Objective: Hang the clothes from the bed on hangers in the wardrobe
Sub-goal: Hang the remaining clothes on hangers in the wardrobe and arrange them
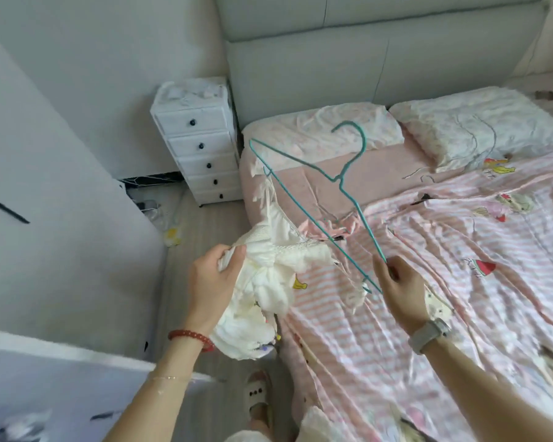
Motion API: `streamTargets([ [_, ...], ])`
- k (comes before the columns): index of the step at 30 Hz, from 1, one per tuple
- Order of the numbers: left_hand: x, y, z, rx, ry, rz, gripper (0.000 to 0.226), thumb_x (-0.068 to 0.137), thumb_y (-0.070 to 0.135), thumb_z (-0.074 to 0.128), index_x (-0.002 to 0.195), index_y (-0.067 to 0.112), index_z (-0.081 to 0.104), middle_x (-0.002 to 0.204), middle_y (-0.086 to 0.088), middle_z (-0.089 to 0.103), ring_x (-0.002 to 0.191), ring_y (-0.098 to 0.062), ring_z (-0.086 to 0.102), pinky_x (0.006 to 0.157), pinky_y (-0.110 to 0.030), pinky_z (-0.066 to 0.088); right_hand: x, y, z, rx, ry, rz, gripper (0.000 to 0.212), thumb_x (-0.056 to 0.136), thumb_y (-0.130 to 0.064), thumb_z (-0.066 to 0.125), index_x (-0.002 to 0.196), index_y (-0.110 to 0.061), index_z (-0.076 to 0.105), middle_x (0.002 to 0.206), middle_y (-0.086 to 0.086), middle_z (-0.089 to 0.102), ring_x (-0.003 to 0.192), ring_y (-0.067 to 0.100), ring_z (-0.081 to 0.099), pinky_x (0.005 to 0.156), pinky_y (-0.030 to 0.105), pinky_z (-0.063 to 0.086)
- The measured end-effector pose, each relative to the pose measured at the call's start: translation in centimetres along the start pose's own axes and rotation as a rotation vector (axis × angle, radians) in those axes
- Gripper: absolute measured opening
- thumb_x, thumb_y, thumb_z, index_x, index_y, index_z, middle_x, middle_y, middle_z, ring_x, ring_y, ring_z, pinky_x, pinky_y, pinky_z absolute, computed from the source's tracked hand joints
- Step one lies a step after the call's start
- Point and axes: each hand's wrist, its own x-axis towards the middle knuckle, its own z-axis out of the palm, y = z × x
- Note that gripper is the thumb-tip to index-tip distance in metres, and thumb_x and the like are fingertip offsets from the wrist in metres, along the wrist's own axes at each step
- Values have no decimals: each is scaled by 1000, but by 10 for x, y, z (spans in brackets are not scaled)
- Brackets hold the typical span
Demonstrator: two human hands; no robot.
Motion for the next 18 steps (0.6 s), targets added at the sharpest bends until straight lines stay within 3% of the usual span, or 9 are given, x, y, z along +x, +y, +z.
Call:
streamTargets([
  [3,-43,-17,-20,27,-14,-52,56,78,50,54,60,-3,43,55,-1,30,53,-7,27,49,-20,23,-44,-4,14,-15,-86,53,49,86,-38,55,53,-14,27,49,-2,22,47,10,25,45,24,19],
  [5,-73,-24,-31,44,-45,-93,49,84,38,61,54,6,39,52,6,26,51,-8,25,47,-20,22,-70,-8,19,-53,-144,61,49,84,-44,50,53,-14,27,48,-3,23,47,9,27,47,26,18],
  [7,-101,-34,-40,63,-68,-140,49,86,27,64,49,24,33,45,8,25,48,-8,26,46,-18,23,-95,-12,21,-90,-206,73,52,89,-40,51,52,-9,32,48,1,29,47,9,28,54,35,20],
  [10,-141,-46,-54,65,-124,-191,47,85,29,64,48,29,35,43,6,35,44,-3,33,47,-16,27,-129,-13,19,-77,-253,67,52,90,-32,55,50,-4,37,47,6,29,46,10,28,71,43,26],
  [13,-178,-59,-70,101,-235,-251,44,85,42,61,57,11,48,56,-5,46,47,0,39,50,-15,29,-159,0,12,-96,-306,51,52,79,-55,45,50,-14,29,46,-3,24,43,9,26,47,30,23],
  [15,-204,-69,-78,129,-273,-278,63,74,64,48,64,2,56,56,-12,49,54,-3,38,54,-22,30,-179,12,4,-150,-334,33,50,74,-60,41,49,-18,28,45,-7,24,43,7,22,44,24,19],
  [18,-243,-77,-95,77,-286,-297,63,69,64,46,66,2,60,55,-9,45,56,-6,38,52,-22,28,-215,23,-14,-207,-358,-36,48,75,-58,40,49,-20,29,44,-8,25,43,14,26,44,23,19],
])
